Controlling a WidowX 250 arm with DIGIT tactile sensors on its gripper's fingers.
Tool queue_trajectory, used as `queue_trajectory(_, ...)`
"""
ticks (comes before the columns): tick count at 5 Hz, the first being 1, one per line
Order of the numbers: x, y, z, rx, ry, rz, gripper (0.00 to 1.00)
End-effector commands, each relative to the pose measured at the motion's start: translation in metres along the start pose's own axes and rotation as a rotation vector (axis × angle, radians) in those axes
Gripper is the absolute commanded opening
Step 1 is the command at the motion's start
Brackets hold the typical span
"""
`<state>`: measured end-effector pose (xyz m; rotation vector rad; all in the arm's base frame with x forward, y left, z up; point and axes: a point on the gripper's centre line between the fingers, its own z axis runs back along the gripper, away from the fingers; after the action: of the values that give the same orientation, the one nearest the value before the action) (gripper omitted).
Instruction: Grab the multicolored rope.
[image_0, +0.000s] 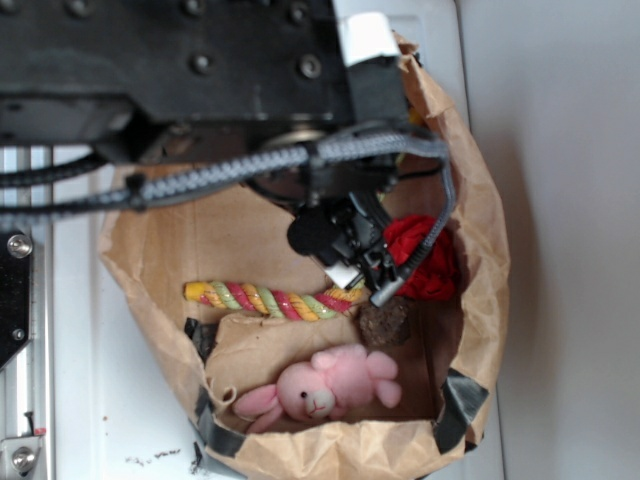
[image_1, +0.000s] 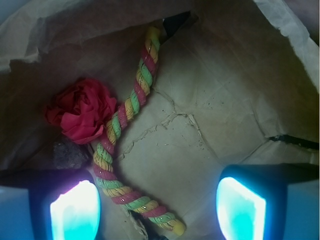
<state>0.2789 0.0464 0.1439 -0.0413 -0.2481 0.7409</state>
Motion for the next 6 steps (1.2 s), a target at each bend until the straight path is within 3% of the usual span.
queue_trajectory(1,0.019,-0.003,-0.005,-0.017,-0.064,0.043,1.0)
queue_trajectory(3,0.033,-0.02,-0.043,-0.014,-0.105,0.078,1.0)
queue_trajectory(6,0.031,-0.014,-0.057,-0.051,-0.129,0.157,1.0)
